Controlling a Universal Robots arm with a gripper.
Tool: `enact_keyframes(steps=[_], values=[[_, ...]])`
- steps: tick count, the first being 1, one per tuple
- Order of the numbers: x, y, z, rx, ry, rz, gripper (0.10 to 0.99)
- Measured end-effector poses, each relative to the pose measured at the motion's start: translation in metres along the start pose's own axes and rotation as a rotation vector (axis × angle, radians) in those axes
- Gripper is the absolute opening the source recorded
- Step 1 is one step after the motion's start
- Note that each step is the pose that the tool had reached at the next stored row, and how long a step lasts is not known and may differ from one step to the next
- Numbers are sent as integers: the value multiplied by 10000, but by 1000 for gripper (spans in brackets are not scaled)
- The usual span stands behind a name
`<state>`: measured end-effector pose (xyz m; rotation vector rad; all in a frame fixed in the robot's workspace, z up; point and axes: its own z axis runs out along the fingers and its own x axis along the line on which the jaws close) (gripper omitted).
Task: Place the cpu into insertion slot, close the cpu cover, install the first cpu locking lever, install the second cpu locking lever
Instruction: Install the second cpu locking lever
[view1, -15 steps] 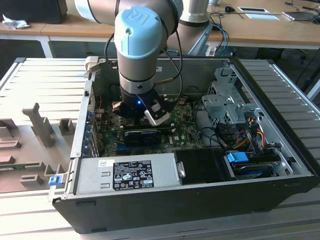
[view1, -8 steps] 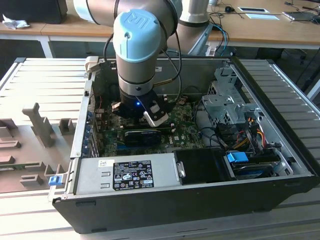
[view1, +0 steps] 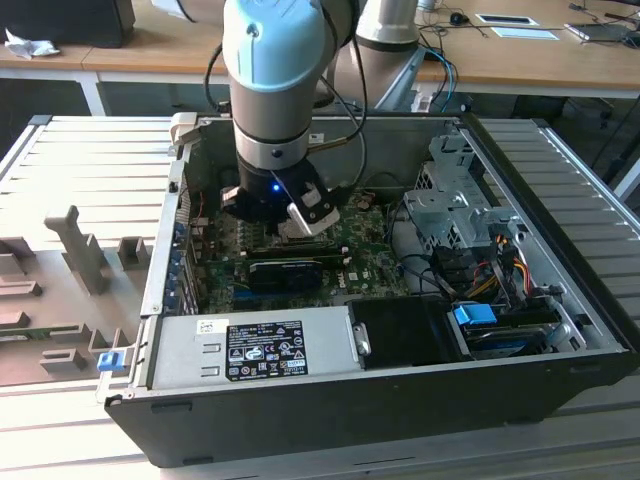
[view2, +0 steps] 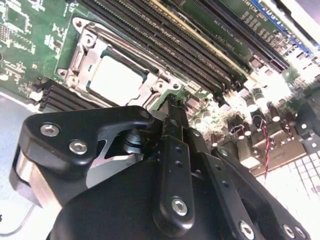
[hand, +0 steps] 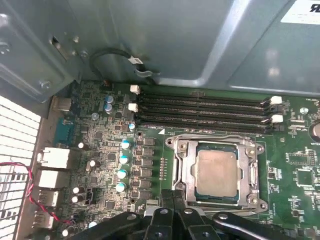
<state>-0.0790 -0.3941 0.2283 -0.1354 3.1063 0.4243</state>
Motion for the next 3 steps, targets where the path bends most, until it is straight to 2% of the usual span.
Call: enact_keyframes(steps=[3], values=[[-1, 6, -20, -2, -1, -1, 106]])
